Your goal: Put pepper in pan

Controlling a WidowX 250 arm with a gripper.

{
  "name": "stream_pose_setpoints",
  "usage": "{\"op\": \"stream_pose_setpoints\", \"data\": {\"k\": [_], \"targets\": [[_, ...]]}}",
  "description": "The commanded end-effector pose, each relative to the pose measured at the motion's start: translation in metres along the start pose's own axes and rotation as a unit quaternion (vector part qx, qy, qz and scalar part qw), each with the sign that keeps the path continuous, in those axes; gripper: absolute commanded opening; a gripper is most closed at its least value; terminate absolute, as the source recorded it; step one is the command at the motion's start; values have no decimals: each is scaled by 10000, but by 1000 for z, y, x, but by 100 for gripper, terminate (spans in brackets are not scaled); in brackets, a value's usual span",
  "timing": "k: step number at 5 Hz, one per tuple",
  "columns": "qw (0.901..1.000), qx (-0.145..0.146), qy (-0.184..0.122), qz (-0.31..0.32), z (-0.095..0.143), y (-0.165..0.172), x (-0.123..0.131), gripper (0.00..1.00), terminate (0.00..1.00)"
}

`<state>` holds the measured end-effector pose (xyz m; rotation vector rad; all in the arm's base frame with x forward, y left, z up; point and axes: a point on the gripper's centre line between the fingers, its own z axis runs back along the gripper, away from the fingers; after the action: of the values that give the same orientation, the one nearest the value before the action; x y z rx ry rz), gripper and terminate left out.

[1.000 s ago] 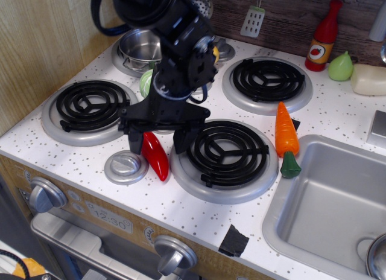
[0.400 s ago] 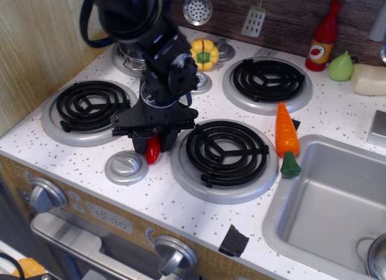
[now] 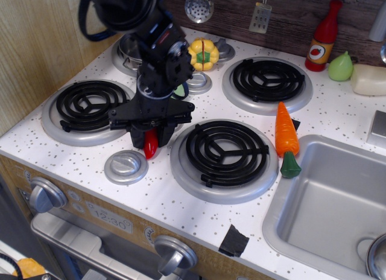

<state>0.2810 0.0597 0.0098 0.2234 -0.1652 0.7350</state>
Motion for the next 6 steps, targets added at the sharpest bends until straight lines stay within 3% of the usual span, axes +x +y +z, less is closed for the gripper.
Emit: {"op": "stream_pose_setpoints", "data": {"k": [1, 2, 3, 5, 6], "targets": [[9947, 409, -289, -897, 78, 2, 26, 0, 0], [9898, 490, -560, -1215, 94, 3, 41, 0, 0], [9786, 210, -618, -1954, 93, 13, 78, 0, 0], [9619, 13, -479, -2693, 83, 1, 126, 0, 0], [9491, -377, -414, -3099, 78, 0, 133, 100, 0]]}}
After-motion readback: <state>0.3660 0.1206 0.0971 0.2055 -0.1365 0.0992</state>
